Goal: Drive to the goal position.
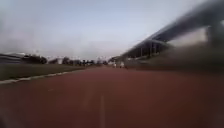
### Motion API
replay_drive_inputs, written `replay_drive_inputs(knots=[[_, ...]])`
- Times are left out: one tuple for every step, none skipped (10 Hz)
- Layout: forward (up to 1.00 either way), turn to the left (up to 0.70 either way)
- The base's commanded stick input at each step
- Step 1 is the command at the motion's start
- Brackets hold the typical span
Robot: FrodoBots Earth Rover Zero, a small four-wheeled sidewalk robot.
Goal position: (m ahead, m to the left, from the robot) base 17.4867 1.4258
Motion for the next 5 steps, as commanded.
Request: replay_drive_inputs(knots=[[0.70, 0.00], [0.70, 0.00], [0.70, 0.00], [0.70, 0.00], [0.70, 0.00]])
